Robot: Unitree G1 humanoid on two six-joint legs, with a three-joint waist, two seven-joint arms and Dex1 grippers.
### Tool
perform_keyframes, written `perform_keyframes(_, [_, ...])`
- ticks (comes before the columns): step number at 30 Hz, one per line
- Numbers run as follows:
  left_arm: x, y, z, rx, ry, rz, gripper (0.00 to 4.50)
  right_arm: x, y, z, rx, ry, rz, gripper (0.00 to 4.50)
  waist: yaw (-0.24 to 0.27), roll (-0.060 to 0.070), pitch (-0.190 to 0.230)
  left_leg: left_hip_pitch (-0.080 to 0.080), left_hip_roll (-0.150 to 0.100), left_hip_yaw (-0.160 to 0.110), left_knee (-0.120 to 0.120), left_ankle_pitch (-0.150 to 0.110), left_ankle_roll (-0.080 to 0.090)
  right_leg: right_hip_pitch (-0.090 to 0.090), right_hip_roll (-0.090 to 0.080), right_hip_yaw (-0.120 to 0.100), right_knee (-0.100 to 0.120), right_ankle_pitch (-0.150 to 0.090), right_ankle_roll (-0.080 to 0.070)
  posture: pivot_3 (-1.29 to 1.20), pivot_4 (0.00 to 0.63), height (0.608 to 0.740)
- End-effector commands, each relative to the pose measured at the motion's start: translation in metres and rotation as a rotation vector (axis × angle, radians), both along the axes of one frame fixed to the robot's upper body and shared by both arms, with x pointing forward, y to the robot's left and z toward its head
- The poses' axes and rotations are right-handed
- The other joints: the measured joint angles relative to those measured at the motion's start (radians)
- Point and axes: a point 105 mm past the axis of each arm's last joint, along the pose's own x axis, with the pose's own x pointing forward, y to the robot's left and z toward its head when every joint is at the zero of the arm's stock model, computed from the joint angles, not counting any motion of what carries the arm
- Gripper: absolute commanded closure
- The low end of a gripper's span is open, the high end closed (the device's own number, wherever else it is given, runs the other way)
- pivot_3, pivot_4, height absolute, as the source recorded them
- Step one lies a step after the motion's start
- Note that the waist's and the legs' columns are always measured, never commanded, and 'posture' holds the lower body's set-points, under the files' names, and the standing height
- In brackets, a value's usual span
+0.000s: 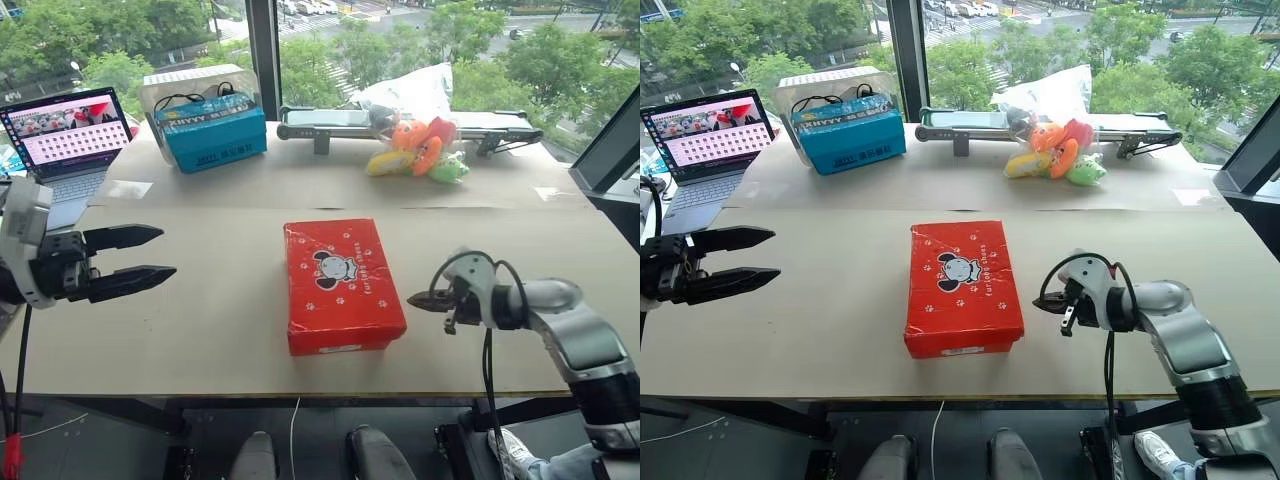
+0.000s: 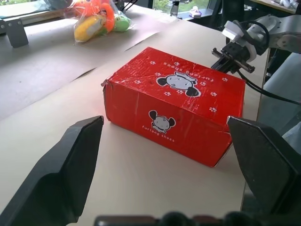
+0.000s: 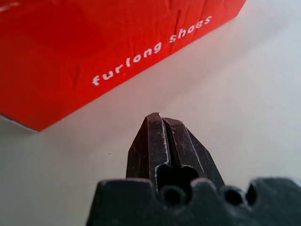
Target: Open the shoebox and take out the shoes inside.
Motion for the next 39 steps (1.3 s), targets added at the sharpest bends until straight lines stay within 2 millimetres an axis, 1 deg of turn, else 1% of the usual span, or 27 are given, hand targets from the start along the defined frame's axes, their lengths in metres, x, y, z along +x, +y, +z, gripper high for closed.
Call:
perform_keyframes(1, [-0.002,0.000,0.011,0.015,-0.053,-0.003,0.00,0.005,0.018,0.020,0.017,-0.069,0.068,4.45,0.002,0.000,0.000,0.000,0.000,0.000,0.000,0.000,0.000,0.000,0.000,0.000,0.000,0.001,0.001,0.00,0.150,0.701])
perform_keyframes(3, [-0.002,0.000,0.011,0.013,-0.054,-0.003,0.00,0.001,0.030,0.031,0.055,-0.080,0.112,4.45,0.002,0.000,0.000,0.000,0.000,0.000,0.000,0.000,0.000,0.000,0.000,0.000,0.000,0.001,0.002,0.00,0.150,0.701])
perform_keyframes(5, [-0.002,0.000,0.011,0.012,-0.055,-0.002,0.00,-0.002,0.036,0.040,0.084,-0.086,0.132,4.45,0.003,0.000,0.000,-0.001,0.000,0.000,0.000,0.000,0.000,0.000,0.000,0.000,0.000,0.001,0.002,0.00,0.150,0.701])
perform_keyframes(7, [-0.001,0.001,0.012,0.009,-0.059,0.001,0.00,-0.008,0.043,0.053,0.119,-0.097,0.166,4.45,0.004,0.000,0.000,-0.001,0.000,0.000,0.000,0.000,0.000,0.000,0.000,0.000,0.000,0.001,0.002,0.00,0.150,0.701])
perform_keyframes(8, [0.000,0.001,0.012,0.008,-0.061,0.002,0.00,-0.010,0.045,0.058,0.129,-0.100,0.178,4.45,0.004,0.000,0.000,-0.001,0.000,-0.001,0.000,0.000,0.000,0.000,0.000,0.000,0.000,0.001,0.002,0.00,0.150,0.701])
perform_keyframes(11, [0.001,0.002,0.012,0.009,-0.064,0.006,0.00,-0.018,0.052,0.079,0.166,-0.128,0.216,4.45,0.004,0.000,0.000,-0.001,0.000,-0.001,0.000,0.000,0.000,0.000,0.000,0.000,0.000,0.001,0.002,0.00,0.150,0.701])
perform_keyframes(15, [0.002,0.002,0.012,0.008,-0.065,0.006,0.00,-0.025,0.060,0.109,0.257,-0.155,0.254,4.45,0.003,0.001,0.000,-0.001,0.000,-0.001,0.000,0.000,0.000,0.000,0.000,0.000,0.001,0.001,0.002,0.00,0.150,0.701])
perform_keyframes(20, [0.002,0.002,0.016,0.007,-0.077,0.004,0.00,-0.031,0.071,0.134,0.304,-0.194,0.293,4.45,0.004,0.001,0.000,-0.001,0.000,-0.001,0.000,0.000,0.000,0.000,0.000,0.000,0.000,0.001,0.002,0.00,0.150,0.701])
perform_keyframes(21, [0.001,0.003,0.017,0.007,-0.081,0.004,0.00,-0.032,0.075,0.139,0.315,-0.204,0.304,4.45,0.004,0.001,0.000,-0.001,0.000,-0.001,0.000,0.000,0.000,0.000,0.000,0.000,0.000,0.001,0.002,0.00,0.150,0.701])
perform_keyframes(25, [-0.007,0.012,0.032,0.020,-0.110,0.013,0.00,-0.034,0.108,0.163,0.390,-0.251,0.381,4.45,-0.005,0.001,0.001,-0.001,0.001,0.000,0.000,0.000,0.000,-0.002,0.001,0.000,0.002,0.002,0.002,0.00,0.150,0.701])
perform_keyframes(27, [-0.010,0.016,0.042,0.016,-0.125,0.021,0.00,-0.033,0.124,0.167,0.411,-0.258,0.409,4.45,-0.009,0.001,0.001,-0.001,0.001,0.000,0.000,0.000,0.000,-0.004,0.001,0.000,0.004,0.001,0.001,0.00,0.150,0.701])
perform_keyframes(31, [-0.016,0.025,0.056,0.034,-0.148,0.054,0.00,-0.029,0.154,0.167,0.416,-0.271,0.453,4.45,-0.013,0.001,0.001,-0.005,0.001,0.000,0.000,0.000,0.000,-0.010,0.001,0.000,0.011,0.000,-0.001,0.00,0.150,0.701])
perform_keyframes(32, [-0.018,0.028,0.060,0.046,-0.159,0.069,0.00,-0.027,0.166,0.164,0.408,-0.273,0.467,4.45,-0.013,0.001,0.001,-0.005,0.001,-0.001,0.000,0.000,0.000,-0.011,0.001,0.000,0.013,-0.001,-0.001,0.00,0.150,0.701])
perform_keyframes(34, [-0.022,0.031,0.067,0.056,-0.173,0.084,0.00,-0.024,0.183,0.159,0.394,-0.276,0.487,4.45,-0.017,0.001,0.001,-0.005,0.001,0.000,0.000,0.000,0.000,-0.012,0.001,0.000,0.015,-0.001,-0.002,0.00,0.150,0.701])
perform_keyframes(35, [-0.023,0.032,0.069,0.057,-0.177,0.087,0.00,-0.023,0.189,0.157,0.389,-0.277,0.493,4.45,-0.018,0.001,0.001,-0.005,0.001,-0.001,0.000,0.000,0.000,-0.013,0.002,0.000,0.015,-0.001,-0.002,0.00,0.150,0.701])
perform_keyframes(39, [-0.028,0.029,0.071,0.055,-0.176,0.080,0.00,-0.018,0.218,0.146,0.364,-0.265,0.512,4.45,-0.020,0.001,0.001,-0.005,0.001,-0.001,0.000,0.000,0.000,-0.013,0.001,0.000,0.015,-0.001,-0.002,0.00,0.150,0.701])
